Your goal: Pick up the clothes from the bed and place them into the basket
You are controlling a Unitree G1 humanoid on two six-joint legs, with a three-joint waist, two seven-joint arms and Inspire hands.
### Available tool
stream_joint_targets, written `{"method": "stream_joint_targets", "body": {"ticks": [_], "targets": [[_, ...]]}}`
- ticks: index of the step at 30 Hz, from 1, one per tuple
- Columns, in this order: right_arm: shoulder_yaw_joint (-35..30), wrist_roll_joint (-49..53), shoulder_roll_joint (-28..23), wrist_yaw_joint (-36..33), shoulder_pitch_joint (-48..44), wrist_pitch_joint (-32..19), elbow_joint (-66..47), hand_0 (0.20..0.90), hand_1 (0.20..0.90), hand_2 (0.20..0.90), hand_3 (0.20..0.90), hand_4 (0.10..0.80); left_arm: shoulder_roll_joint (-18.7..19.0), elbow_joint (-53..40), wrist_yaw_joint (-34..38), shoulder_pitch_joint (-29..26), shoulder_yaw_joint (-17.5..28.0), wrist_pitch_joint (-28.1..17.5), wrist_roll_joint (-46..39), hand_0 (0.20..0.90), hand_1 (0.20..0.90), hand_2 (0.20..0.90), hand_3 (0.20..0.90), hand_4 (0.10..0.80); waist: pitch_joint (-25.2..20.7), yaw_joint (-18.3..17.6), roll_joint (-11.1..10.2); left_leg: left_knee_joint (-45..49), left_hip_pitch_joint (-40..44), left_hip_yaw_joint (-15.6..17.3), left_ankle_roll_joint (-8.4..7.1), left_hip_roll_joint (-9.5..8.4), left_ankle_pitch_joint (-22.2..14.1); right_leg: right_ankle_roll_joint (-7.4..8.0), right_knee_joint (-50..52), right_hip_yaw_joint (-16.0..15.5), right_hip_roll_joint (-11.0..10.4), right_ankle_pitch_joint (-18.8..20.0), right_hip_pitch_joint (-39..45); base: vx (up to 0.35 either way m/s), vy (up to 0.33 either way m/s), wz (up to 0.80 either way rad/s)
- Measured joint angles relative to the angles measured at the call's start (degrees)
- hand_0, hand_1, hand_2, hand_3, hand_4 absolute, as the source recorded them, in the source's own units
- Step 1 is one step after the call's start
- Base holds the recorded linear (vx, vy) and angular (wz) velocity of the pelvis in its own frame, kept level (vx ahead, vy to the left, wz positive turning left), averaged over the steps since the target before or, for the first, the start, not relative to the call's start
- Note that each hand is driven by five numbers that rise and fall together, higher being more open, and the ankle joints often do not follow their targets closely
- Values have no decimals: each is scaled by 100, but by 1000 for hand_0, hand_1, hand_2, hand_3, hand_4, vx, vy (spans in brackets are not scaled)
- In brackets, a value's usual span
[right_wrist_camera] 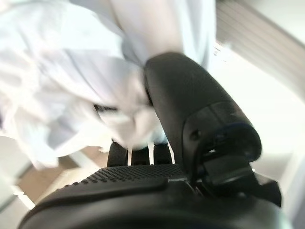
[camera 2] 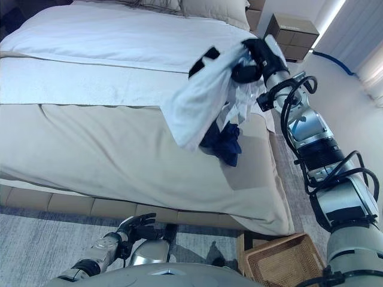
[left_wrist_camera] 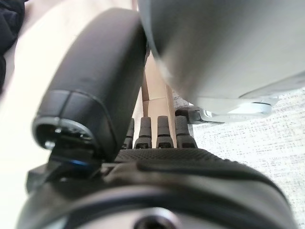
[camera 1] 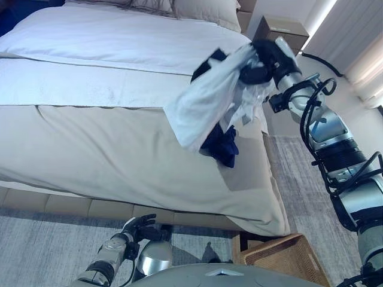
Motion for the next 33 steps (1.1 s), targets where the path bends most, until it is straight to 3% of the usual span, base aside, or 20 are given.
{"method": "stream_joint_targets", "body": {"ticks": [10, 20, 26, 29, 33], "targets": [[46, -342, -231, 399, -1, -1, 68, 300, 300, 300, 200, 100, 25, 48, 3, -3, 3, 86, 0, 900, 900, 900, 900, 800, -2, -62, -2, 3, 2, -35, 32, 1, 73, 1, 0, 10, 54, 1, 14, 0, -1, 0], [46, -561, -263, 341, -1, -92, 67, 300, 300, 300, 200, 100, 36, 51, 4, -2, 1, 82, 0, 900, 900, 900, 900, 800, -3, -85, 2, 1, -8, -72, 17, 27, 72, 5, 0, -8, 82, -6, 18, 3, -3, 1], [-61, -566, -257, -966, 43, -273, -117, 300, 300, 300, 200, 100, 42, 49, 12, 66, 27, -53, -3, 900, 900, 900, 900, 800, -1, -177, 6, 0, -9, 12, 11, 47, 15, 5, 0, 60, 59, -5, -36, -36, -12, -6], [-1056, -736, -259, -1727, 781, -525, -1079, 300, 300, 300, 200, 100, 38, 43, 13, 138, 98, -163, 5, 900, 900, 900, 900, 800, -2, -259, 9, 1, -15, 189, 76, 40, 9, 5, 2, 226, 2, -3, -132, -47, -18, -26], [-1931, -976, -295, -2214, 1737, -755, -2028, 300, 300, 300, 200, 100, 82, 58, 11, 272, 231, -160, 60, 900, 900, 900, 900, 800, -5, -705, 16, 1, 98, 509, 137, 21, -39, -8, 44, 523, -72, 13, -202, -38, -31, -40]]}}
